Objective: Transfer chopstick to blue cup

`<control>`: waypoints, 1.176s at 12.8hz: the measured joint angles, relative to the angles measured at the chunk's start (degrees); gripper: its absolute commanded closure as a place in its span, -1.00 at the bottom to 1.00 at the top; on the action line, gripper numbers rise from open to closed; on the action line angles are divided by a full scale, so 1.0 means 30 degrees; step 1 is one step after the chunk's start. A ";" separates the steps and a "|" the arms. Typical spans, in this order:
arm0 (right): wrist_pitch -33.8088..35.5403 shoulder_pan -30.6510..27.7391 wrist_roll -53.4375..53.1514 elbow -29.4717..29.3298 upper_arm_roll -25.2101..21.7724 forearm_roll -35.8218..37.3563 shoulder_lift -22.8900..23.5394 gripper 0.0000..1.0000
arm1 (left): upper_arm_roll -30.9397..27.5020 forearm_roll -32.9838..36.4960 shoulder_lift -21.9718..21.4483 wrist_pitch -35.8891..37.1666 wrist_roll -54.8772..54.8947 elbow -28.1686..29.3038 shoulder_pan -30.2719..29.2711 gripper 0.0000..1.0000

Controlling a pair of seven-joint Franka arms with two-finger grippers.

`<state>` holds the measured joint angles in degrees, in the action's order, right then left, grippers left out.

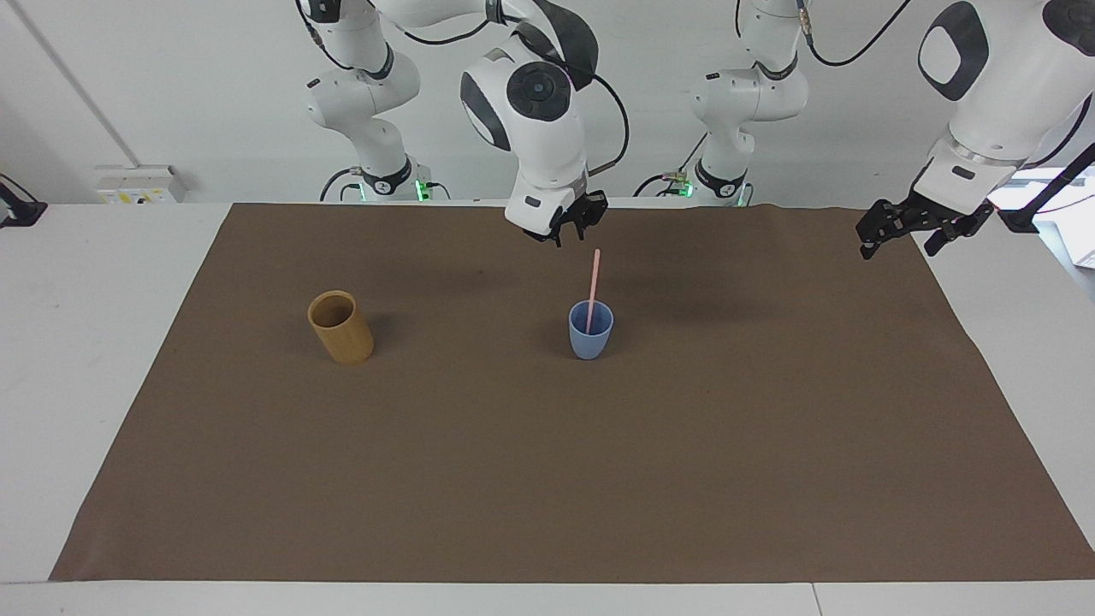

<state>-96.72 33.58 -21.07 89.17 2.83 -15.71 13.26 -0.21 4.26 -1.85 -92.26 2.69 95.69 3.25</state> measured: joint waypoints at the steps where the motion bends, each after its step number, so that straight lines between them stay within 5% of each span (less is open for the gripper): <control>1: 0.0073 -0.0070 -0.0041 -0.0397 -0.0060 -0.0095 -0.0013 -1.00 | 0.0000 0.0000 0.0000 0.0000 0.0000 0.0000 0.0000 -1.00; 5: 0.1029 -0.2293 0.0025 -0.2986 -0.0420 0.2996 -0.0279 -1.00 | 0.0000 0.0000 0.0000 0.0000 0.0000 0.0000 0.0000 -1.00; 11: 0.3097 -1.0060 0.3669 -0.3274 -0.0640 0.4001 -0.2565 -1.00 | 0.0000 0.0000 0.0000 0.0000 0.0000 0.0000 0.0000 -1.00; 15: 0.5644 -1.1374 0.4014 -0.3183 -0.0649 0.5447 -0.4127 -1.00 | 0.0000 0.0000 0.0000 0.0000 0.0000 0.0000 0.0000 -1.00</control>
<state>-79.79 -0.54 -9.03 79.62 0.88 0.63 0.87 -0.21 4.26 -1.85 -92.26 2.69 95.69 3.25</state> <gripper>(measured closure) 0.000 0.000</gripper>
